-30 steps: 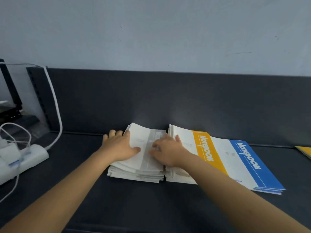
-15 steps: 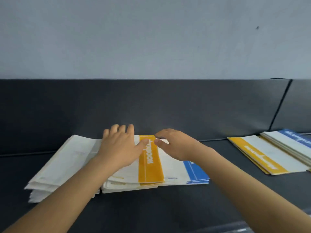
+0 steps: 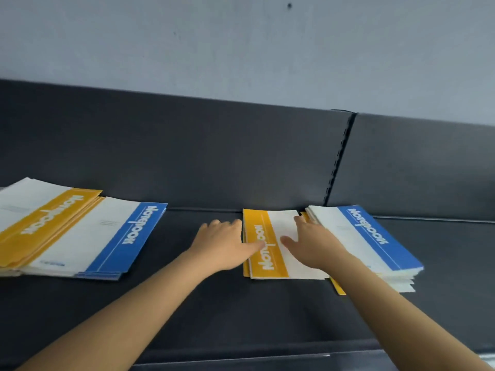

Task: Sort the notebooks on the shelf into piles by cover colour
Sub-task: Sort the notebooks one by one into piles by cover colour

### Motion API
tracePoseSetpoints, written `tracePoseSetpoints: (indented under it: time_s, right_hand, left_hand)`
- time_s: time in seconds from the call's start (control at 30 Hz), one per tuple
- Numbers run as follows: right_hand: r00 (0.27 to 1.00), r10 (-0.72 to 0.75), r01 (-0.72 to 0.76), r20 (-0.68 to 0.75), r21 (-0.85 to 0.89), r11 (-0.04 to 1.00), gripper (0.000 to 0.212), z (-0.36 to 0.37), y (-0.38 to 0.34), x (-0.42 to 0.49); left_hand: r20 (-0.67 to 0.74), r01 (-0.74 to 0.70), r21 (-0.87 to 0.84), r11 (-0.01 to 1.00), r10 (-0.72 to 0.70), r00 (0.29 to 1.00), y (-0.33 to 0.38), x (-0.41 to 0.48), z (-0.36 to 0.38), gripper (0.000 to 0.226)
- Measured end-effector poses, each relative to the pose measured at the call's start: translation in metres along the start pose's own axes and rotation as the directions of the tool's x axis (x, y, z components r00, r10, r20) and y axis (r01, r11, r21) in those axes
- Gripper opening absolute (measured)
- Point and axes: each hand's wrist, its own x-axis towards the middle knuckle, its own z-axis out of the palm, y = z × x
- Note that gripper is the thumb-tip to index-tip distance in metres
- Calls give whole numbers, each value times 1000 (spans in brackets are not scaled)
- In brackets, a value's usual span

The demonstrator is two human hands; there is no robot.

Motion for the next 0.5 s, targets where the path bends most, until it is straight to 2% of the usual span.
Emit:
tracePoseSetpoints:
  time_s: [0.07,0.13,0.27,0.37,0.43,0.5]
  right_hand:
    - [994,-64,57,90,75,996,66,0,14,0]
    - [974,-129,109,184,117,987,73,1,19,0]
    - [974,-178,141,144,232,962,77,-3,19,-2]
    - [970,-193,148,149,272,951,78,-2,15,-5]
    - [960,-226,171,169,289,942,74,-4,12,-5]
    - [949,-275,211,155,333,919,62,-7,8,-3]
  left_hand:
    - [41,41,-135,990,-36,998,23,6,5,62]
    - [13,63,-149,987,-62,998,33,11,8,55]
    - [-52,94,-201,975,-106,993,38,13,12,64]
    - [-153,17,-309,951,-67,986,39,13,12,68]
    - [-160,-32,-550,835,-67,985,38,14,13,78]
    - [-108,-42,-779,626,-68,992,39,15,16,85]
